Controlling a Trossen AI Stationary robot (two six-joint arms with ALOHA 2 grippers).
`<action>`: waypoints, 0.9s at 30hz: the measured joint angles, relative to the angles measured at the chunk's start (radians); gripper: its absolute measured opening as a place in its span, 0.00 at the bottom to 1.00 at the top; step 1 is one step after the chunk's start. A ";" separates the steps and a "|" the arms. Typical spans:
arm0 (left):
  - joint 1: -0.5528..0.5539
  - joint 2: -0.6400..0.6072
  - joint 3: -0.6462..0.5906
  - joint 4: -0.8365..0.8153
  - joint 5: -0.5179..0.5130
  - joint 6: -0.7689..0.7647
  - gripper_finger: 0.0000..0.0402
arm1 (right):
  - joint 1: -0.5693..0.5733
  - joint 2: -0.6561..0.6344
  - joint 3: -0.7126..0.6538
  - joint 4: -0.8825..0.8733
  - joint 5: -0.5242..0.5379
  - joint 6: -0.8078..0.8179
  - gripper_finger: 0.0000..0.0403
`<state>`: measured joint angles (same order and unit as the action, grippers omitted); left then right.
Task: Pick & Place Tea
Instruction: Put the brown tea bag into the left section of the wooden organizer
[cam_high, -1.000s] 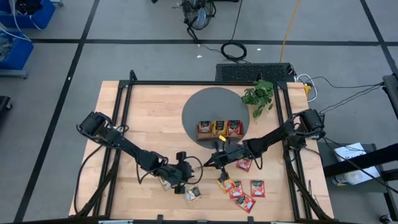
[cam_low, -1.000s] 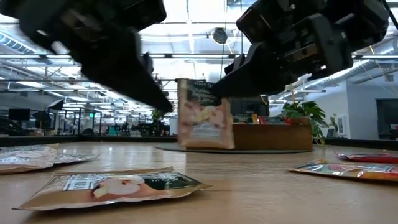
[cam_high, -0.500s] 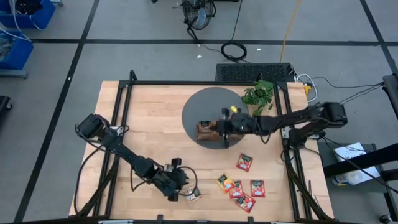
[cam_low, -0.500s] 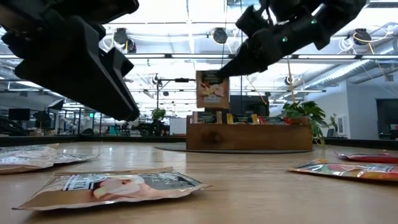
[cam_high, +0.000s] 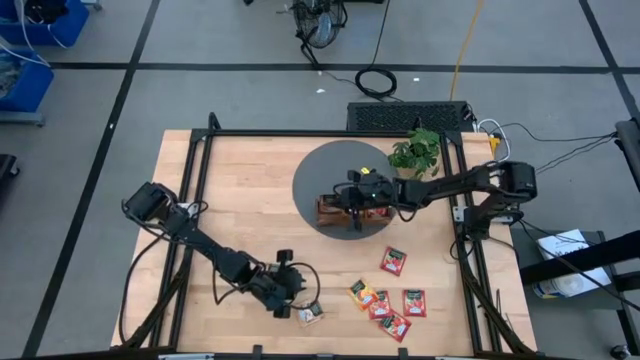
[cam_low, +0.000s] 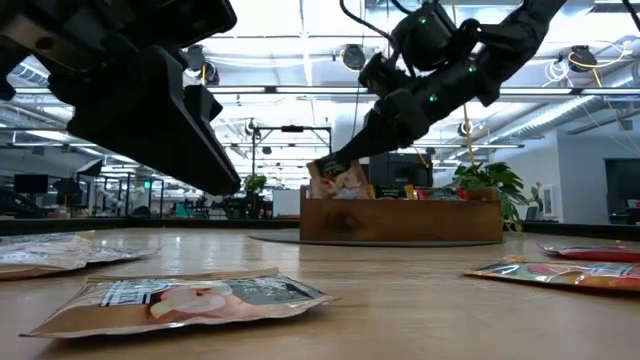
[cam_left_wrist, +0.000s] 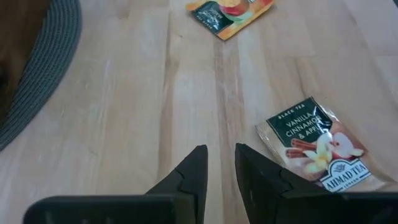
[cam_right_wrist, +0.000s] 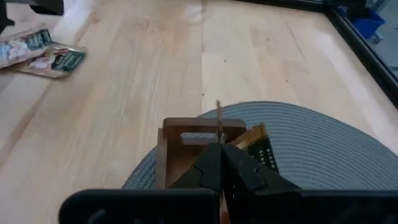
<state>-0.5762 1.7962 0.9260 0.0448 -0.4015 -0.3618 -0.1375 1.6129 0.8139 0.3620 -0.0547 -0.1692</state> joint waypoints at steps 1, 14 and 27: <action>0.000 0.000 0.000 -0.001 0.000 0.000 0.22 | 0.000 0.009 0.000 0.016 0.000 0.000 0.00; -0.020 0.000 0.000 -0.022 0.001 -0.014 0.22 | 0.004 0.016 -0.002 0.119 0.001 0.061 0.00; -0.039 0.000 0.000 -0.027 0.001 -0.018 0.22 | 0.054 0.030 -0.131 0.380 0.110 0.171 0.00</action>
<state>-0.6156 1.7966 0.9260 0.0174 -0.4004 -0.3794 -0.0834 1.6428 0.6830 0.7424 0.0551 0.0018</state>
